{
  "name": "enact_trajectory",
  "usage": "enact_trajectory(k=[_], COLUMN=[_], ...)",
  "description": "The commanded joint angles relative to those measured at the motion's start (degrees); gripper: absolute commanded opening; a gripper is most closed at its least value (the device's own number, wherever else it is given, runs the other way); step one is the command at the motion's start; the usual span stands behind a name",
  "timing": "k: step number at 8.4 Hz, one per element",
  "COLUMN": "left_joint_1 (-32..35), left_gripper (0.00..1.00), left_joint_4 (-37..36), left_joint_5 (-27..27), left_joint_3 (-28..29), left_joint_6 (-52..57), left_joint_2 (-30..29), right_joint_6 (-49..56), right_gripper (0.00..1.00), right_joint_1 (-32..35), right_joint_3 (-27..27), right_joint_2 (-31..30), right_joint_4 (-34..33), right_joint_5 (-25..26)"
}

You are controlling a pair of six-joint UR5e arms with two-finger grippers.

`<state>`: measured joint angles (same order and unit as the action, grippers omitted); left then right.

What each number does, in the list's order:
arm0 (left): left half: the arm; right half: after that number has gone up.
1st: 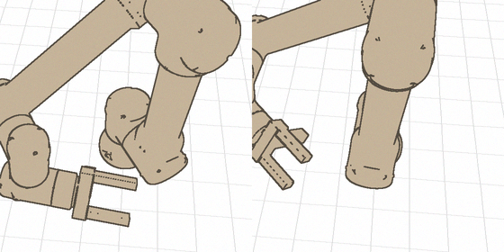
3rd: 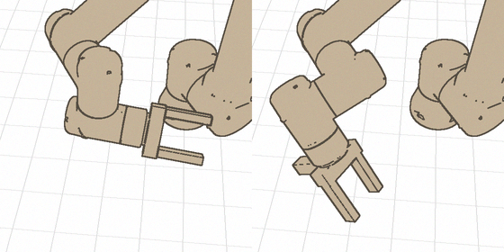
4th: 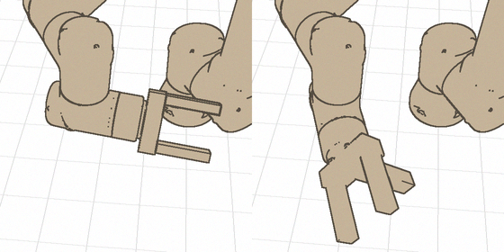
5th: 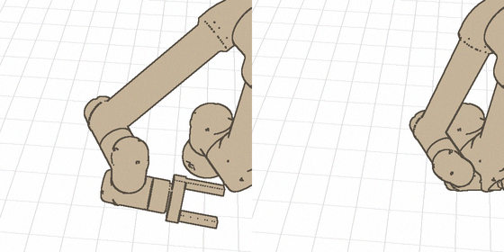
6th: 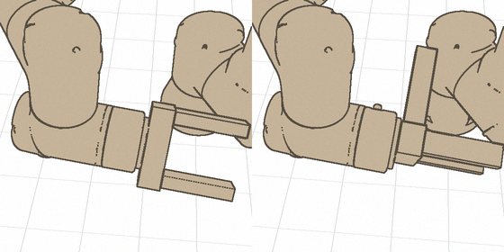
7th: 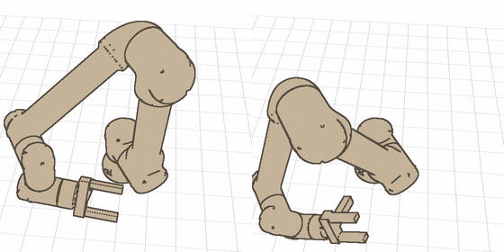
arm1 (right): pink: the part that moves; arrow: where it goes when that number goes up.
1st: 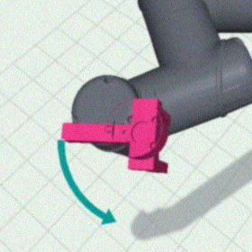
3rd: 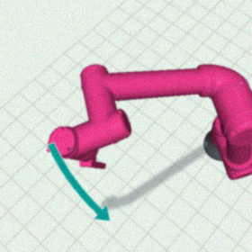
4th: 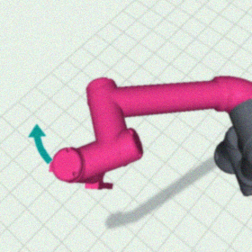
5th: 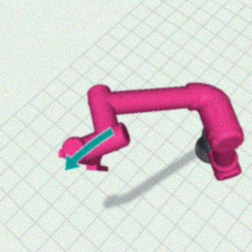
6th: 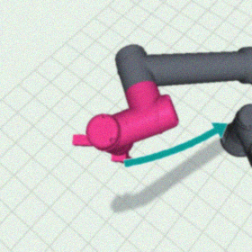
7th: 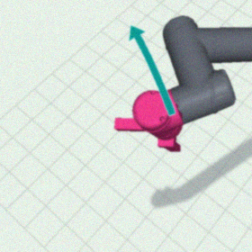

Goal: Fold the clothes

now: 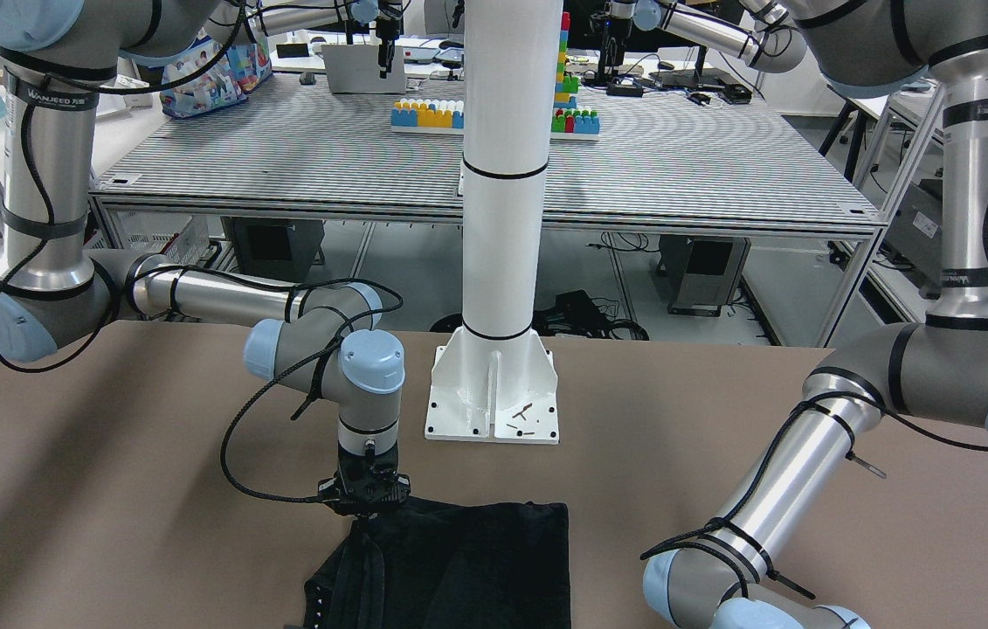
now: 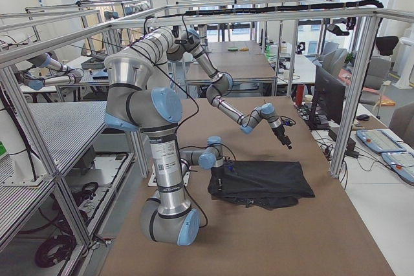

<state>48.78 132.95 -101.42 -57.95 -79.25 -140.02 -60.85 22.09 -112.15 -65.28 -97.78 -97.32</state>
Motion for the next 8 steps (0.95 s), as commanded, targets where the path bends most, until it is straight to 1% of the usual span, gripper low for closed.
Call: enact_trajectory(k=[1,2,3,4,5,6,7,8], left_joint_1=[-0.1,0.0,-0.1,-0.1,-0.1,-0.1,-0.2,-0.2], left_gripper=[1.0,1.0,1.0,1.0,1.0,1.0,1.0,1.0], left_joint_4=[0.0,0.0,0.0,0.0,0.0,0.0,0.0,0.0], left_joint_5=[0.1,0.1,0.1,0.0,0.0,0.0,0.0,0.1], left_joint_3=[-0.2,-0.2,-0.2,-0.3,-0.3,-0.2,-0.3,-0.3], left_joint_6=[-1.1,-1.2,-1.2,-1.2,-1.2,-1.2,-1.3,-1.9], left_joint_2=[0.1,0.3,0.2,0.1,0.2,0.2,0.3,0.3], right_joint_6=[-7.9,-20.8,-28.4,-29.4,-28.0,-25.0,-24.8,-25.7], right_gripper=[0.0,0.0,0.0,0.0,0.02,0.77,0.95,0.95], right_joint_1=[-5.3,-12.3,-17.8,-18.7,-17.4,-15.5,-15.3,-15.3], right_joint_3=[-9.6,-10.3,-9.3,-9.9,-10.7,-11.6,-12.8,-13.3], right_joint_2=[-13.1,-12.8,-11.2,-10.6,-10.7,-10.8,-10.8,-9.9], right_joint_4=[0.4,0.5,0.7,0.7,0.7,0.7,0.7,0.7], right_joint_5=[1.6,4.8,8.4,9.4,8.9,7.9,7.9,8.1])
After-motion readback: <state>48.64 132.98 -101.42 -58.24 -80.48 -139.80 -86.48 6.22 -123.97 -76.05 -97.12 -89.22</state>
